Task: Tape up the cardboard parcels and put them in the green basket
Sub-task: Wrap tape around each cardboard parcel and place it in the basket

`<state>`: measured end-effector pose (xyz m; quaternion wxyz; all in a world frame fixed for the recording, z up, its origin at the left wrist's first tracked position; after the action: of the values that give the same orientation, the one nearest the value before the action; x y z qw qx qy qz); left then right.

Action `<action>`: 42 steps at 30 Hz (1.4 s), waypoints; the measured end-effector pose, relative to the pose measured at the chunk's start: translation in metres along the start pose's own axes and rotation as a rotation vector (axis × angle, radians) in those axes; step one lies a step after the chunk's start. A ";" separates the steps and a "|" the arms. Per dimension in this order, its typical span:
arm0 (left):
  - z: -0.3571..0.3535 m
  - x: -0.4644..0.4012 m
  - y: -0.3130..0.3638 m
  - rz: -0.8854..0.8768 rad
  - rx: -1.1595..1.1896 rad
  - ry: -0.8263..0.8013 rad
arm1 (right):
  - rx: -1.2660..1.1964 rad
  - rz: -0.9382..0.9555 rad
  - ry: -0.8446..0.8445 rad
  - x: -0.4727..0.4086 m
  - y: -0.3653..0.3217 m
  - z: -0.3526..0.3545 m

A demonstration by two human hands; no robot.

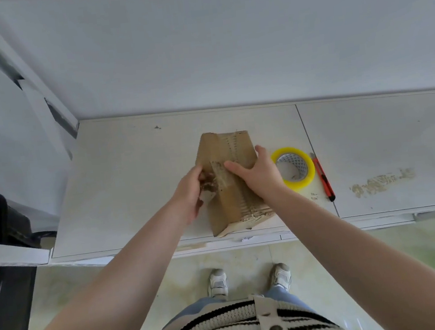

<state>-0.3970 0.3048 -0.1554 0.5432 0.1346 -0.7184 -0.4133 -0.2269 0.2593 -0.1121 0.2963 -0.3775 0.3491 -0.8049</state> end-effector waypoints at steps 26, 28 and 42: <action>-0.094 0.030 0.028 -0.048 0.405 -0.765 | -0.657 -0.227 -0.255 0.046 0.038 0.047; -0.122 0.032 0.032 -0.053 0.307 -0.775 | -0.792 -0.283 -0.229 0.057 0.054 0.069; -0.439 0.104 0.014 -0.239 -0.363 -0.706 | -1.002 -0.273 0.434 0.154 0.233 0.332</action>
<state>-0.0411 0.0506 -0.0452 0.2268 -0.0309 -0.7553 -0.6141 0.0102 -0.1024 -0.0766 -0.1046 -0.3394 0.6898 -0.6310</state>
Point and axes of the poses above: each hand's wrist, its own x-axis away from the middle knuckle, its own z-axis out of the back of the hand, y = z × x, the point moved 10 cm from there along -x, towards the middle knuckle, and after that the axes turned 4 degrees about -x, right-handed, at the moved point
